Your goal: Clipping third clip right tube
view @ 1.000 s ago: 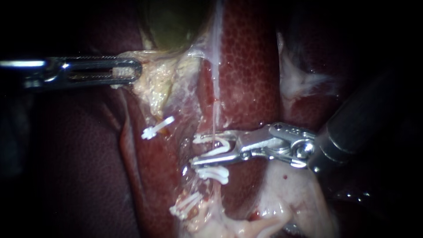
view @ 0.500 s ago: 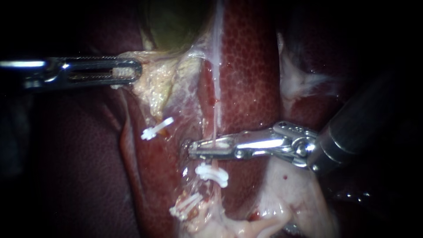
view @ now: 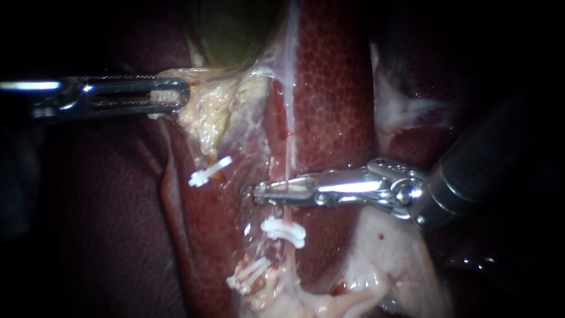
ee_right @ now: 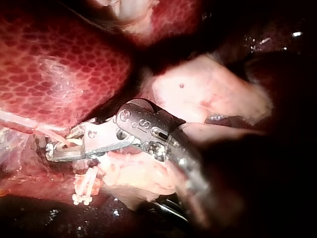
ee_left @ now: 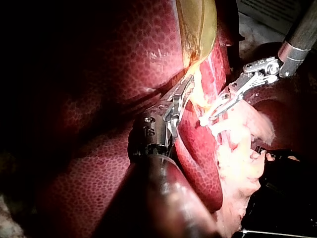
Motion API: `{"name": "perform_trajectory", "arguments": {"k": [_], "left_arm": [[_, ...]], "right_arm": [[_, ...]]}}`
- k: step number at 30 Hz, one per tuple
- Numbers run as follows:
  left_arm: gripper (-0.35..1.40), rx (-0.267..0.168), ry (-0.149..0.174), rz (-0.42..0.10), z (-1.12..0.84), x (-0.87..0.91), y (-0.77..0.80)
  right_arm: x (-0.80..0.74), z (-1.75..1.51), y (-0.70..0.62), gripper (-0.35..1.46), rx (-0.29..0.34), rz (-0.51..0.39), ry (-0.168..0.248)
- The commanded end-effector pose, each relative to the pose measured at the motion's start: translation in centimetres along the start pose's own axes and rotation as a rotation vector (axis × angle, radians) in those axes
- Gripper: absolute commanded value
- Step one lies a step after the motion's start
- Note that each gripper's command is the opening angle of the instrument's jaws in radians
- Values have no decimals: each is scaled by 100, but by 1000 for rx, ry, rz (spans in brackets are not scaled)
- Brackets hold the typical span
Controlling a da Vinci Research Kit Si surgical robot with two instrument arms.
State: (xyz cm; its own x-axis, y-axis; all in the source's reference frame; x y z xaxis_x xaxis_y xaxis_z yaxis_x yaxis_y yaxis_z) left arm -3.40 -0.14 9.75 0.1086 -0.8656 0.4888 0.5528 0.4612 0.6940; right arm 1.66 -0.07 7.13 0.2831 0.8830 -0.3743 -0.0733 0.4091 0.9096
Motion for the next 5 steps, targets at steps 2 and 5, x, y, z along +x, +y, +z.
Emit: {"name": "perform_trajectory", "arguments": {"k": [2,5], "left_arm": [[-33,0,0,0,0,0,0],[-33,0,0,0,0,0,0]], "right_arm": [[-1,1,-1,-35,2,0,-1],[-1,1,0,-35,8,-2,-4]]}}
